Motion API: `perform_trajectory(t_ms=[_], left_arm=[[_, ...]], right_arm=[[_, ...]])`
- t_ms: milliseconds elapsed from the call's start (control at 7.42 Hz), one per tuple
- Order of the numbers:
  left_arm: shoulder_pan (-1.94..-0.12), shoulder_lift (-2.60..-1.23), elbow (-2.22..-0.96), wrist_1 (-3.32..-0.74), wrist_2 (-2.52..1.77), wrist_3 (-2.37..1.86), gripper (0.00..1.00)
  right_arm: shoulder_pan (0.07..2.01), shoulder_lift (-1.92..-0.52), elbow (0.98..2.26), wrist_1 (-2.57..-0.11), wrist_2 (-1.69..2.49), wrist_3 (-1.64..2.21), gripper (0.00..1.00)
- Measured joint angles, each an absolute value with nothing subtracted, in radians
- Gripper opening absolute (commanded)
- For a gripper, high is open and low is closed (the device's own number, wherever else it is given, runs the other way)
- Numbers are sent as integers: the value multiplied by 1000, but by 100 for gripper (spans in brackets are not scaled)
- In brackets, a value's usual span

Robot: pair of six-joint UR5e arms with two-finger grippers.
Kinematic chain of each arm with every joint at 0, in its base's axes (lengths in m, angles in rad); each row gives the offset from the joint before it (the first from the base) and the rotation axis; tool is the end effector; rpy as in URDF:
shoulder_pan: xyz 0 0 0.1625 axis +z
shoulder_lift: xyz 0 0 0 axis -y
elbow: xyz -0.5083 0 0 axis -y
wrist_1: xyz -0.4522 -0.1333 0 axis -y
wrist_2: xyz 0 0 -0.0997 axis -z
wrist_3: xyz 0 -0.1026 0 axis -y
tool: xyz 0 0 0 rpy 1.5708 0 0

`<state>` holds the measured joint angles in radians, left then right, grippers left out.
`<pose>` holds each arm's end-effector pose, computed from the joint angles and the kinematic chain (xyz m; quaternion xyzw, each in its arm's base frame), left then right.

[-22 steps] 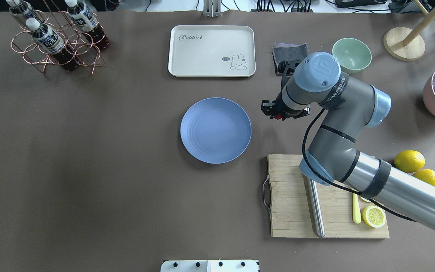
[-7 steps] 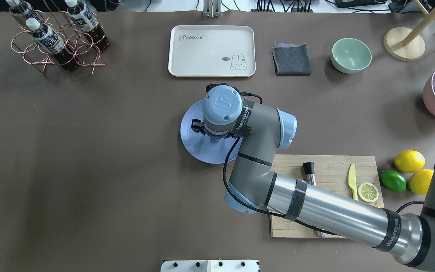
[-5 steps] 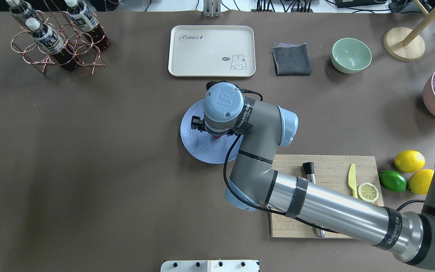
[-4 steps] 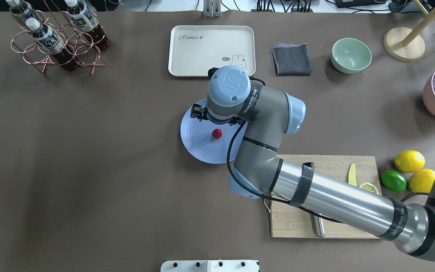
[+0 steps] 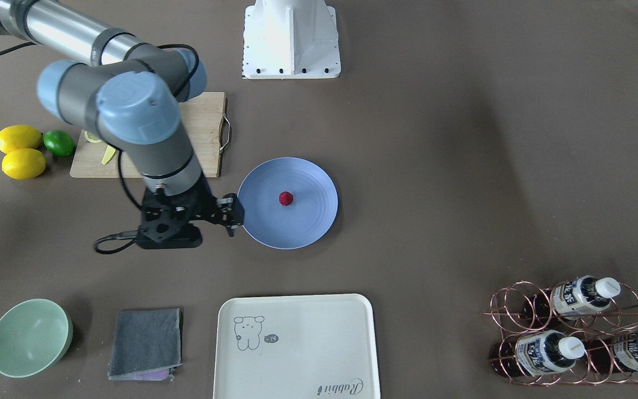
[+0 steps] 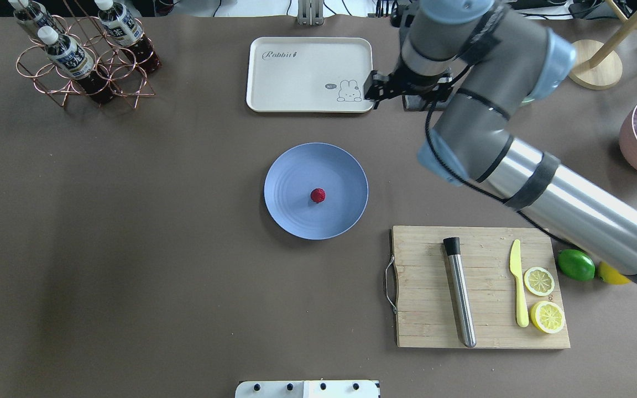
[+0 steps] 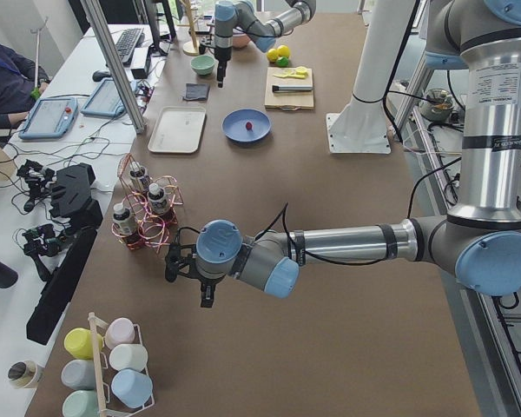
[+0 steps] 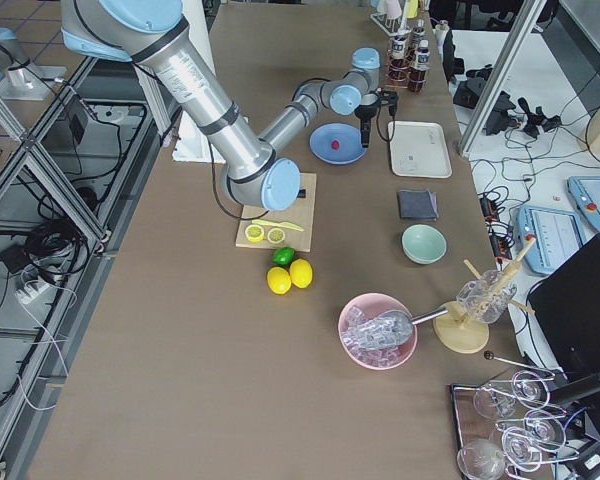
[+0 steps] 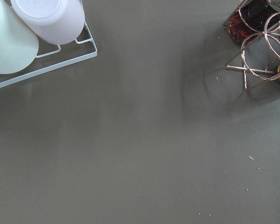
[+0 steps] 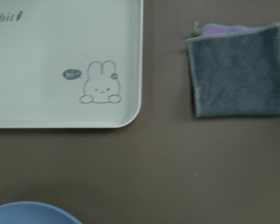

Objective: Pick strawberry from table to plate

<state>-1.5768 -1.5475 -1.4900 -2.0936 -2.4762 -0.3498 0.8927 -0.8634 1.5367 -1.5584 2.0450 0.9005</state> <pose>-0.0559 -0.5544 0.7350 0.1110 0.4535 -0.0662 0.8818 -0.4463 -0.6919 0.2744 0.0731 -0.3878 0.0231 0.9186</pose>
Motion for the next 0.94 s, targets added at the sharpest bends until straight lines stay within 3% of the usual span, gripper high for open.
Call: perform_trajectory(t_ms=[539, 943], left_arm=[[-1624, -1546, -1488, -2005, -2504, -263, 98], [-1677, -1558, -1503, -1788, -2354, 3, 98]], right_arm=[[1305, -1156, 1679, -1686, 2256, 348, 100], [1514, -1393, 1693, -1713, 2264, -1, 100]])
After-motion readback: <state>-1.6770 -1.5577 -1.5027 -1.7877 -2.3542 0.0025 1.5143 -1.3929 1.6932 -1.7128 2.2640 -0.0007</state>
